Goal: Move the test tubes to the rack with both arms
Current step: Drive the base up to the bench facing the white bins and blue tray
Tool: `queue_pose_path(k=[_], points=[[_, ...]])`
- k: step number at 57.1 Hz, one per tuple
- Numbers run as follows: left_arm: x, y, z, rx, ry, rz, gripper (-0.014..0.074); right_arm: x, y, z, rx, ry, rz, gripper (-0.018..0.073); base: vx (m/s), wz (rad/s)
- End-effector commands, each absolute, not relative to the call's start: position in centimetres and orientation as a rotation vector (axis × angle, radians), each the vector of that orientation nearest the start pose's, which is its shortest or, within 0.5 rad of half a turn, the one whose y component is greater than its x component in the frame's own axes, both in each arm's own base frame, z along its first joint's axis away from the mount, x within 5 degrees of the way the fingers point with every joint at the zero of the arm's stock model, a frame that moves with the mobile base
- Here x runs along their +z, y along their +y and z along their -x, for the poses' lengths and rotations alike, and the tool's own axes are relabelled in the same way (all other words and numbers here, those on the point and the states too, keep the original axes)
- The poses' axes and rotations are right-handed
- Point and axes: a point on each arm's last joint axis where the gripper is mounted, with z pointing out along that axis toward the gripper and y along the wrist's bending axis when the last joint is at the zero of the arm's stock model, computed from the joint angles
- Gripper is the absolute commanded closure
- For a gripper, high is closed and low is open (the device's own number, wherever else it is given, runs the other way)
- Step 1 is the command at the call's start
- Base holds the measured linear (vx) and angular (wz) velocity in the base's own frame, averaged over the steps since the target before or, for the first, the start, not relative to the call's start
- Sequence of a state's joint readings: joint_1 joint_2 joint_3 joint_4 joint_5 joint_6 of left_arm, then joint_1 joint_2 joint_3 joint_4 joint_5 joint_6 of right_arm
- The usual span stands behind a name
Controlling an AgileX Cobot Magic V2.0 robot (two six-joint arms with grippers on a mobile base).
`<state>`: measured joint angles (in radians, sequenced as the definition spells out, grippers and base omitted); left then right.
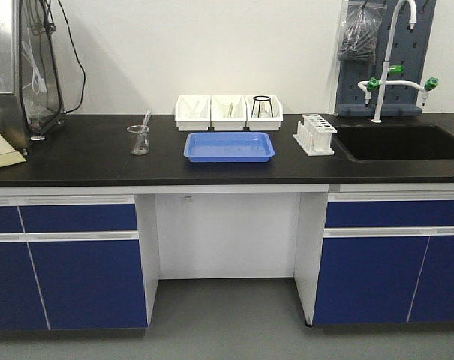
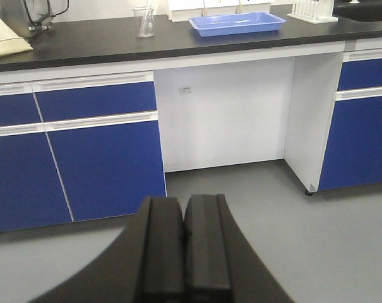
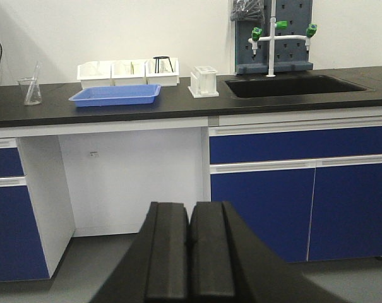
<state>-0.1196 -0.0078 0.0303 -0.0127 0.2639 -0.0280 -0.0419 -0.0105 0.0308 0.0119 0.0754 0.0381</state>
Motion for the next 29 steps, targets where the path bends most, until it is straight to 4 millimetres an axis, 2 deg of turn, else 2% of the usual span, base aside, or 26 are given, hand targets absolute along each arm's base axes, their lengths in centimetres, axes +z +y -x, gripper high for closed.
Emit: queue_pose_path(k=[1, 29], points=[[17.82, -0.70, -5.61, -0.130, 1.707, -0.061, 0.0617, 20.09, -0.22, -5.65, 0.005, 1.498, -0.061, 0.0566, 0.16, -0.03], [17.82, -0.70, -5.61, -0.130, 1.707, -0.061, 0.0617, 20.09, -0.22, -5.65, 0.005, 1.498, -0.061, 0.0566, 0.26, -0.07]])
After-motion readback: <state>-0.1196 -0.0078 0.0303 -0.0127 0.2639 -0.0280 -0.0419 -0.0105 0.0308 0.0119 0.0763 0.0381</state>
